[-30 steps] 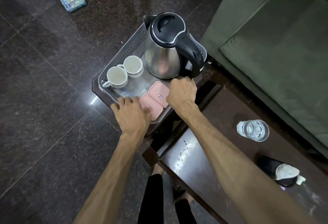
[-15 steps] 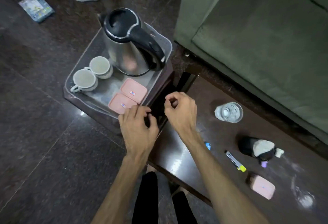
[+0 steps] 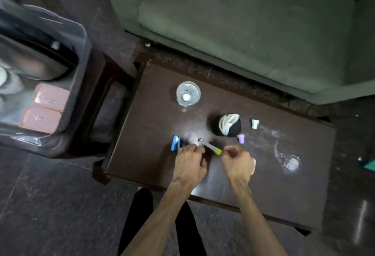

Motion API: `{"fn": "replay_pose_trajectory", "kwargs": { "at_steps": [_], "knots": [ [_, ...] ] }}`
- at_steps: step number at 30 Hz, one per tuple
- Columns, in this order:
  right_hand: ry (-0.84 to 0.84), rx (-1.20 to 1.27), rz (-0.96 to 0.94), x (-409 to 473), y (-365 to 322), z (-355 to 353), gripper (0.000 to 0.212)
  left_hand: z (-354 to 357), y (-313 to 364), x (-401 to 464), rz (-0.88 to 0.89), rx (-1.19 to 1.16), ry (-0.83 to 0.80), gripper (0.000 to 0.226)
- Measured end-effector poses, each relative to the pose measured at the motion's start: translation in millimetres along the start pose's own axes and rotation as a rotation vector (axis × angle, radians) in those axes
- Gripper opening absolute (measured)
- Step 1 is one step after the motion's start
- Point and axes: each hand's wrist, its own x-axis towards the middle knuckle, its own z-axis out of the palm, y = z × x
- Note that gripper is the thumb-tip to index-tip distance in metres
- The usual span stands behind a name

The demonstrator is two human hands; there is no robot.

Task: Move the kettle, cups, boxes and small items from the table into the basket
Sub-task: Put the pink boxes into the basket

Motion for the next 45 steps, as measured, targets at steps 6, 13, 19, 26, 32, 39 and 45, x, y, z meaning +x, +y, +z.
{"fn": "replay_pose_trajectory", "kwargs": {
  "at_steps": [6,13,19,26,32,39,45],
  "knots": [
    [-0.072,-0.21,-0.146,48,80,-35,0.05,37,39,14,-0.023,0.053,0.043,0.043],
    [-0.275,-0.254,-0.139,72,108,-34,0.053,47,44,15,-0.19,-0.064,0.096,0.024],
    [-0.292,-0.067,0.01,77,104,-46,0.02,49,48,5,-0.219,-0.112,0.064,0.024],
    [-0.354,0.367,0.042,45,49,-56,0.022,17,42,-17,-0.329,-0.451,0.21,0.024],
    [-0.542,0.556,-0.03,-15,-53,-11,0.012,-48,-1,-37,-0.426,-0.713,0.548,0.018],
    [-0.731,0.529,-0.181,-91,-172,58,0.021,-141,-100,-46,-0.484,-0.731,0.933,0.016],
    [-0.854,0.515,-0.281,-170,-264,121,0.011,-230,-199,-66,-0.409,-0.465,1.102,0.018]
  ]
}}
